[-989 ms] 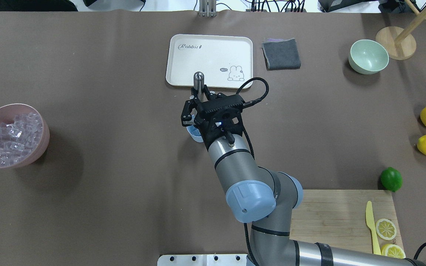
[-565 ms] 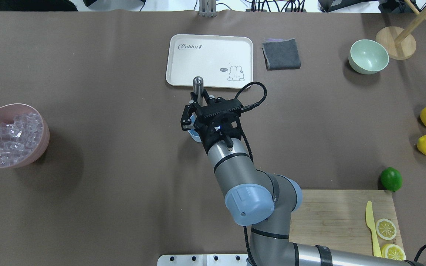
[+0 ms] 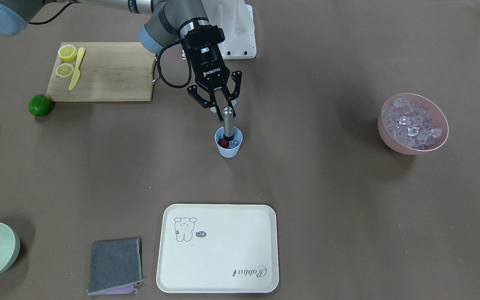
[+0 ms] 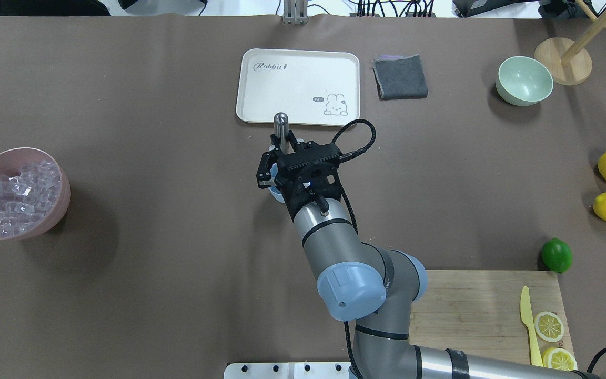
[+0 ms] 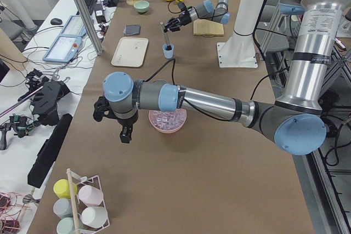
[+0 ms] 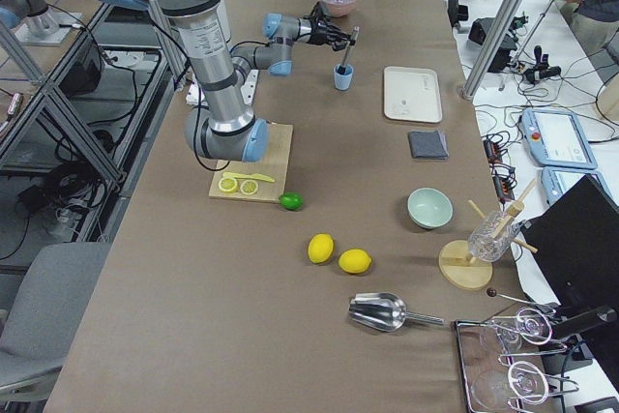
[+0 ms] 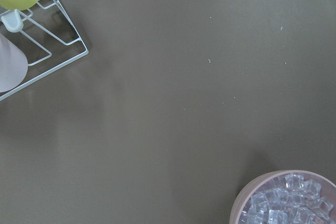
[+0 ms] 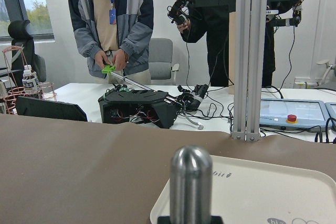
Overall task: Mash ice and strawberries in cup
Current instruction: 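Press the pestle down into the cup repeatedly with the right gripper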
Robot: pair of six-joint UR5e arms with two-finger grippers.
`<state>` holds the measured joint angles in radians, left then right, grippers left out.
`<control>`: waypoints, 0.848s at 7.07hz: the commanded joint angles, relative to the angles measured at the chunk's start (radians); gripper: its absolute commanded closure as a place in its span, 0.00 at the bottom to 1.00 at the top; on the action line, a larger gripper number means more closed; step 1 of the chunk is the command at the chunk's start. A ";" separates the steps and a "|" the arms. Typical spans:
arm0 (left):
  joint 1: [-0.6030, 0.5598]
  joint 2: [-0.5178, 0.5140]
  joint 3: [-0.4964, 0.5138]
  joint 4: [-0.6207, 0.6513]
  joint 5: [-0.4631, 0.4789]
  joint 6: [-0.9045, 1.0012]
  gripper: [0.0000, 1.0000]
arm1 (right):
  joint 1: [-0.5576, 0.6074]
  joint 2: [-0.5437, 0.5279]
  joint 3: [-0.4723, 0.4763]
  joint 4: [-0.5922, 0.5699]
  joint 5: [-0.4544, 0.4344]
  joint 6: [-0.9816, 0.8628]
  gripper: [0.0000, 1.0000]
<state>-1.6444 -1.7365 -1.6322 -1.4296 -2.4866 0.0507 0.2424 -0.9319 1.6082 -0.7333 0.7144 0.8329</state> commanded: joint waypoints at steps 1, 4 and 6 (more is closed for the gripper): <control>0.000 0.000 0.002 0.000 0.000 0.000 0.02 | 0.000 0.004 -0.010 0.000 0.000 0.000 1.00; -0.002 0.000 0.000 0.000 0.000 0.001 0.03 | 0.001 0.001 -0.024 0.000 0.000 0.000 1.00; -0.002 0.000 0.002 0.000 0.000 0.001 0.02 | 0.001 0.004 -0.021 0.000 0.002 0.002 1.00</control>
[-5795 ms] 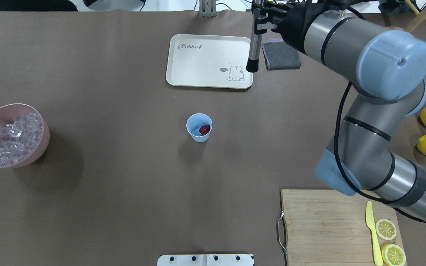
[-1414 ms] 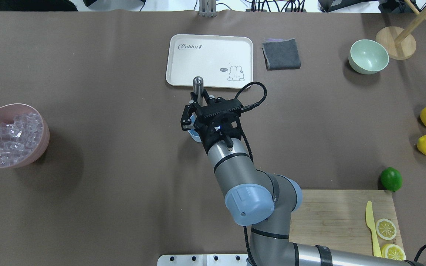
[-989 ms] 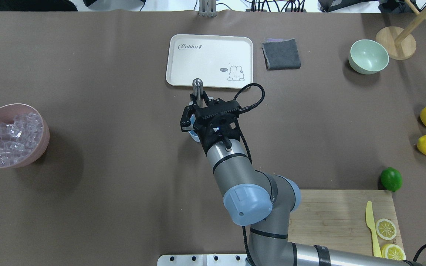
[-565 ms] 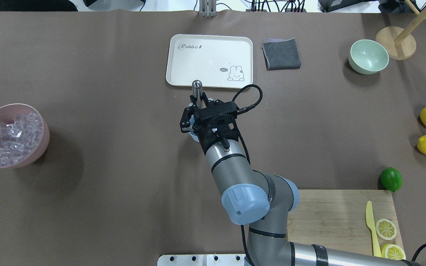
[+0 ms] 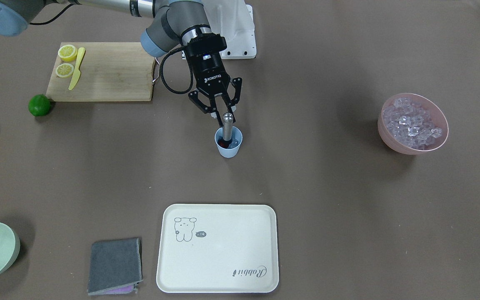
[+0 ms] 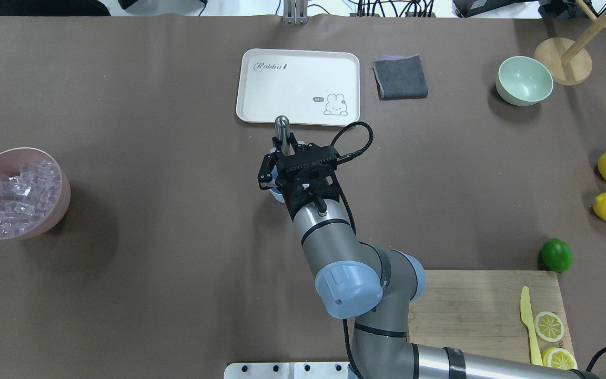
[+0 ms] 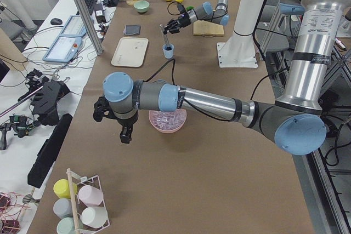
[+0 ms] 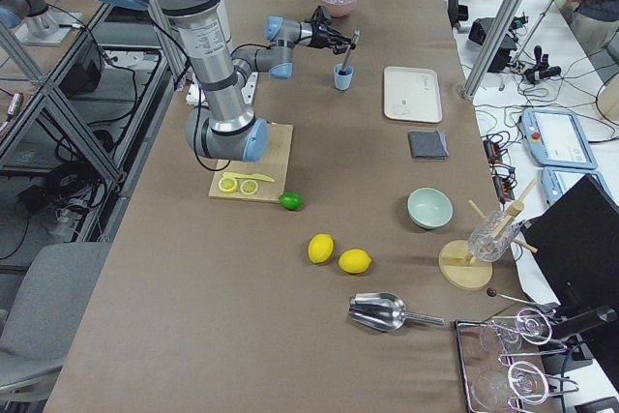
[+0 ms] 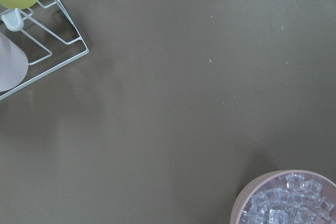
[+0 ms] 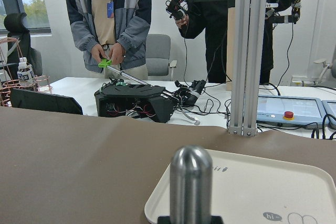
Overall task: Mash ice and strawberries in cup
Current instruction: 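Press the pestle down into the cup repeatedly with the right gripper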
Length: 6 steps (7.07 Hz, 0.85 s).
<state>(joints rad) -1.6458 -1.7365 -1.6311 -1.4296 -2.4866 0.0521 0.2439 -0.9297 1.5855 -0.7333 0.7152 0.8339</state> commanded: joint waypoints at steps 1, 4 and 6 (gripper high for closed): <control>0.001 0.000 0.000 0.000 0.000 0.000 0.02 | 0.000 0.002 0.008 0.000 0.001 -0.001 1.00; 0.001 0.000 -0.004 0.000 0.000 -0.002 0.03 | 0.023 0.000 0.076 0.000 0.032 -0.042 1.00; 0.000 0.000 -0.010 0.000 0.000 -0.002 0.03 | 0.041 -0.006 0.108 0.000 0.038 -0.052 1.00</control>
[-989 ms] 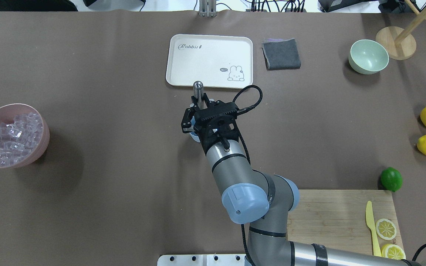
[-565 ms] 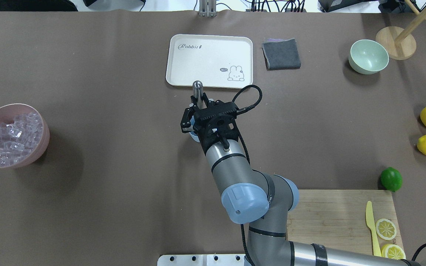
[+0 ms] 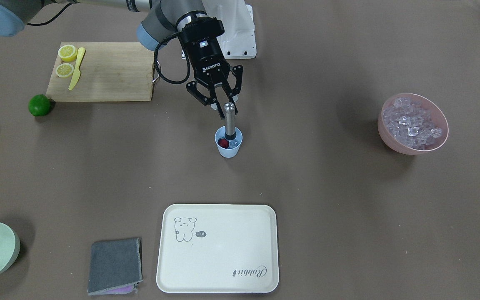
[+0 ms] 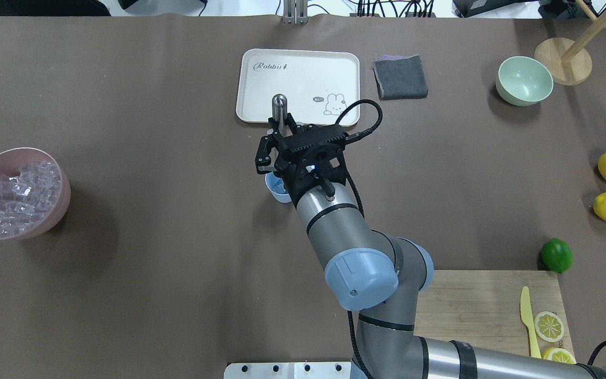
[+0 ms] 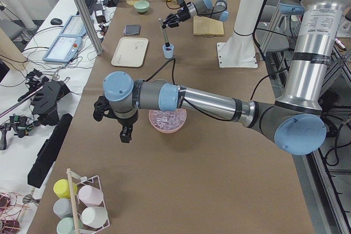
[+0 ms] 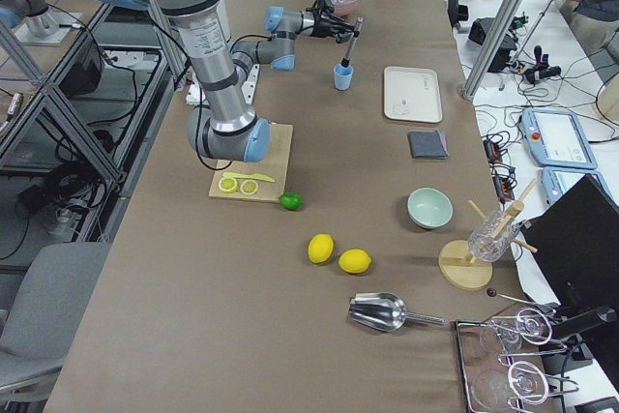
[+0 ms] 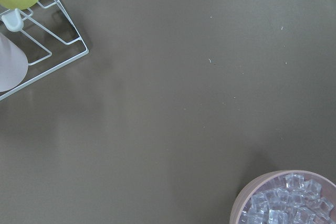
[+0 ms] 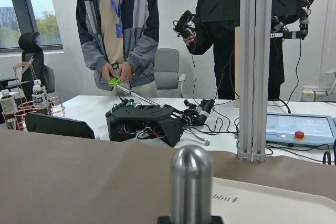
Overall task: Mash ice and strawberries in cup
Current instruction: 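Press the pestle down into the cup repeatedly with the right gripper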
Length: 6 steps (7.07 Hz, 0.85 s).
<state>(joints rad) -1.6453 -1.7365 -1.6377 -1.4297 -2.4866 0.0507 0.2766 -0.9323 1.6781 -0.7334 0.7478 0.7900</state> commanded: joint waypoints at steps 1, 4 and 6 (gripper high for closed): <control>-0.001 0.002 -0.005 0.000 0.000 0.001 0.03 | -0.006 -0.008 0.006 0.000 0.004 -0.005 1.00; -0.001 0.011 -0.008 0.000 0.000 0.001 0.02 | -0.016 -0.005 -0.044 0.002 0.005 0.002 1.00; -0.002 0.012 -0.007 0.000 0.000 0.005 0.03 | -0.016 -0.002 -0.060 0.002 0.015 0.003 1.00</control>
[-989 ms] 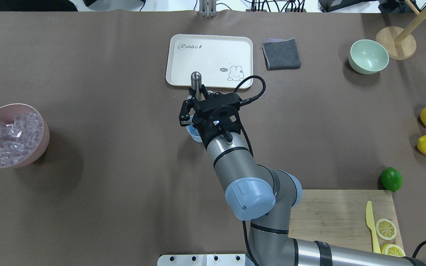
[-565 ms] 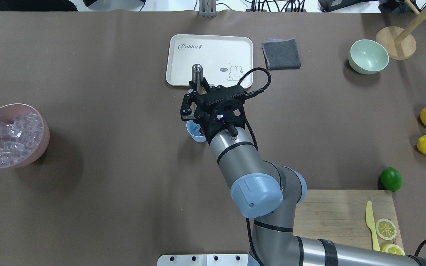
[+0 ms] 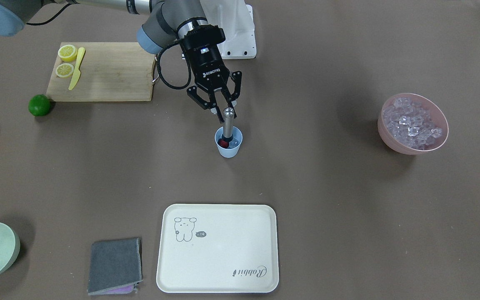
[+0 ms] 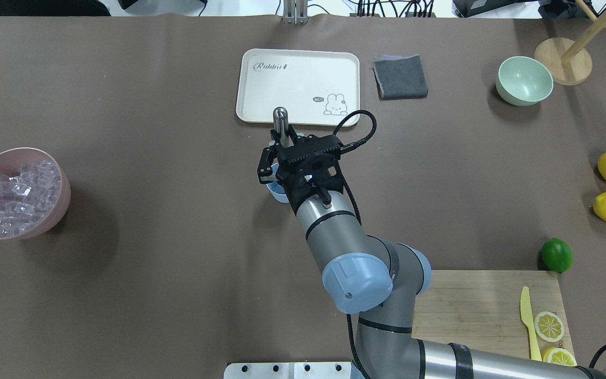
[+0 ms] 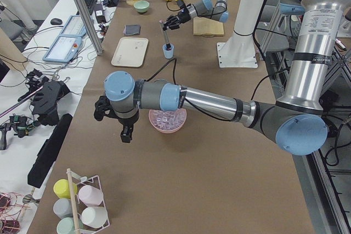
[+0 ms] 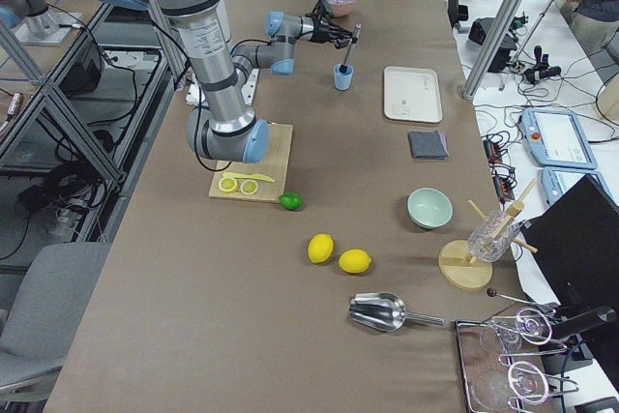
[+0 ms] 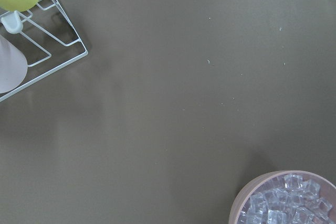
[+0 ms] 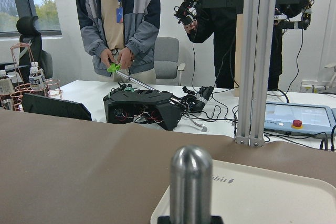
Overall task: Mash ice and strawberries in cup
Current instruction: 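Press the pestle down into the cup repeatedly with the right gripper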
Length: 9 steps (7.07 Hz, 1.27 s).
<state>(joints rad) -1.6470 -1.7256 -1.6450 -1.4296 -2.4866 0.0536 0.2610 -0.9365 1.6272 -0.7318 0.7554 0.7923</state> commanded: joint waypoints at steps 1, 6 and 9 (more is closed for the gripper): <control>-0.001 0.001 0.001 0.000 0.000 0.000 0.02 | 0.000 0.001 -0.021 0.000 0.015 0.001 1.00; 0.001 -0.006 0.001 -0.002 0.000 -0.001 0.03 | 0.009 0.005 -0.015 0.029 0.058 0.001 1.00; 0.001 -0.011 -0.009 -0.024 0.000 -0.004 0.03 | 0.113 -0.011 0.000 0.080 0.244 0.008 1.00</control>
<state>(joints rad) -1.6460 -1.7366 -1.6508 -1.4388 -2.4866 0.0507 0.3273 -0.9397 1.6247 -0.6768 0.9188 0.7946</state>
